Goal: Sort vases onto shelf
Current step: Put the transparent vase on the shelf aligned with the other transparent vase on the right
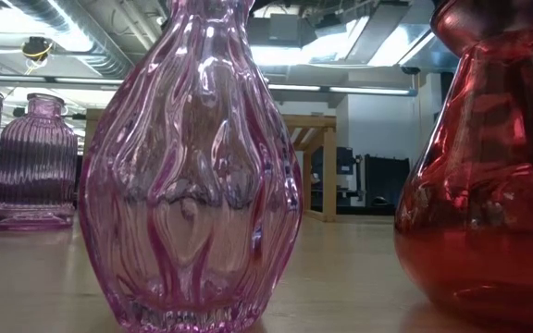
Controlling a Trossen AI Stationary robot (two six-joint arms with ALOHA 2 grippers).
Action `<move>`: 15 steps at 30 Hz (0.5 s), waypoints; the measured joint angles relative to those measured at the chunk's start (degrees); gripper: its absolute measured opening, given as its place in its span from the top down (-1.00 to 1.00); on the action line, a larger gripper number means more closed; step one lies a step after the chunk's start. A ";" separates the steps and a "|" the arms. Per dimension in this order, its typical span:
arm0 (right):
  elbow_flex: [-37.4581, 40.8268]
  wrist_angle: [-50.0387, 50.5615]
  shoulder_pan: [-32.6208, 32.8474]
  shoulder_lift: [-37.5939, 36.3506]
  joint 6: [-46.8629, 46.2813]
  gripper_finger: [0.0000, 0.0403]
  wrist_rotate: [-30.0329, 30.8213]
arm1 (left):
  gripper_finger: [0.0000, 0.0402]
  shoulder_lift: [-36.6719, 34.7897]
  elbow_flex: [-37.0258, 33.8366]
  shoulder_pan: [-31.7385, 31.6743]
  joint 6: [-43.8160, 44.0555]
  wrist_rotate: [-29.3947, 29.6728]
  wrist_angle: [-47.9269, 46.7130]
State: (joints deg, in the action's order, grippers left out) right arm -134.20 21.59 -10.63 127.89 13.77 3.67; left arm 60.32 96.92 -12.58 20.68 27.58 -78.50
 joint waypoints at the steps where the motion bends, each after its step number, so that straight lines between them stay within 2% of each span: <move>1: 0.04 1.24 0.06 -0.20 -0.01 -0.20 0.23 | 0.07 -0.65 0.00 -0.02 0.01 0.30 -0.02; 3: 0.05 2.95 0.14 -0.46 0.01 -0.20 2.39 | 0.08 -1.70 0.00 -0.02 -0.01 1.26 -0.02; 9: 0.08 16.81 0.50 -3.84 1.14 -0.20 8.76 | 0.08 -3.08 -0.02 -0.02 0.13 1.91 -0.14; 15: 0.05 18.71 3.36 -9.88 1.59 -0.20 11.16 | 0.08 -2.64 -0.07 -0.04 -0.13 2.06 -0.07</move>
State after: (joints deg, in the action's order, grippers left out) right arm -134.15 40.30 -7.27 118.01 15.36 14.83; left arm 57.68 96.86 -12.61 20.55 29.64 -78.57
